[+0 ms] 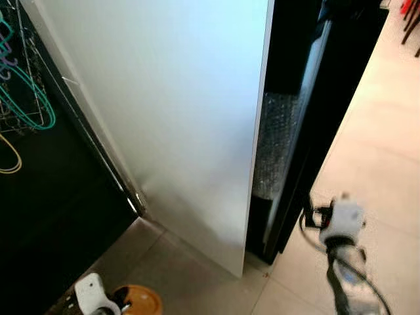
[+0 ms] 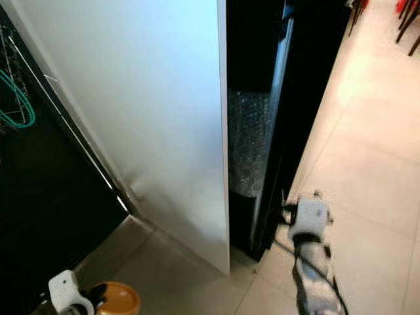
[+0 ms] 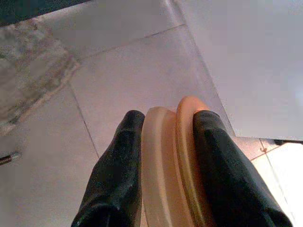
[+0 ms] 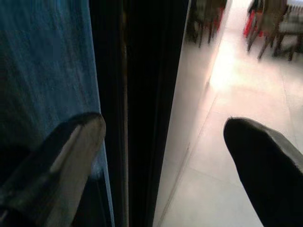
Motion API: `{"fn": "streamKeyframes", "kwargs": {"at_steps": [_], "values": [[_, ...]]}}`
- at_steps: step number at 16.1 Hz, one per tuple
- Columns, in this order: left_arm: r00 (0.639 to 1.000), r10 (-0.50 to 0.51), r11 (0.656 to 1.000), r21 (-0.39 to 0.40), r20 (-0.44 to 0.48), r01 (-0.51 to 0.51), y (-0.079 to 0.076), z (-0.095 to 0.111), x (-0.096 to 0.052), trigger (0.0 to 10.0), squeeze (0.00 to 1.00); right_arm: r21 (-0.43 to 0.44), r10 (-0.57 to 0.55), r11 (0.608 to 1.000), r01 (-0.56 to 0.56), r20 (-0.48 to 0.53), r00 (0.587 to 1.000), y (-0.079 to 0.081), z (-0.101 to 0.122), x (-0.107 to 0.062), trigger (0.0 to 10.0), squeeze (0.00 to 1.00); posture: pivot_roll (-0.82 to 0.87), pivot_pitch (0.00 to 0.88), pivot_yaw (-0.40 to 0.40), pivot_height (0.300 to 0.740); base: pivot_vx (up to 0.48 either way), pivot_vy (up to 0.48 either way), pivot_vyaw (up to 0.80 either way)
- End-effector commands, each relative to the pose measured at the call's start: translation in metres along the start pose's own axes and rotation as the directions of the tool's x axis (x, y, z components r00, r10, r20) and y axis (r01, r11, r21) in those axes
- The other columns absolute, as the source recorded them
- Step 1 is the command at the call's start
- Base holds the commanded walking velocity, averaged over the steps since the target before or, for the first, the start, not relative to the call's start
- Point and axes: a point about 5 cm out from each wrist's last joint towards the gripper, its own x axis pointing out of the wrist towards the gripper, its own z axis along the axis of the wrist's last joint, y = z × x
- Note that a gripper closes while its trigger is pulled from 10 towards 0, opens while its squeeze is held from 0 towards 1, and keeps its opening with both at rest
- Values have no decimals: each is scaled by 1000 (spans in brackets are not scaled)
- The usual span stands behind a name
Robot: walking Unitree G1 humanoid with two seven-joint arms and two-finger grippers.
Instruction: Restocking fridge
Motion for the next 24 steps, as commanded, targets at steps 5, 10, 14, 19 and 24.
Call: {"fn": "streamKeyframes", "kwargs": {"at_steps": [5,10,14,19,24], "values": [[999,28,999,21,-30,-28,11,-5,-3,10000,0,49,114,993,-111,-59,992,42,19,26,10000,1000,-33,74,96,740,0,0,0],[999,12,999,53,-33,-10,9,-7,-3,10000,0,31,-71,997,72,-18,997,35,45,49,10000,0,-19,77,89,740,0,0,0],[999,16,998,65,-52,-12,14,-15,-6,10000,0,-3,-132,991,132,-43,990,17,33,10,10000,0,-24,79,83,740,0,0,0],[997,36,995,96,-70,-29,24,-21,-9,10000,0,-71,-144,988,136,-130,981,-23,5,-31,10000,0,-45,57,84,740,0,0,0],[995,54,994,98,-86,-46,33,-25,-13,10000,0,-28,6,1000,-5,10,1000,13,34,-32,10000,0,-63,4,54,740,0,0,0]]}}
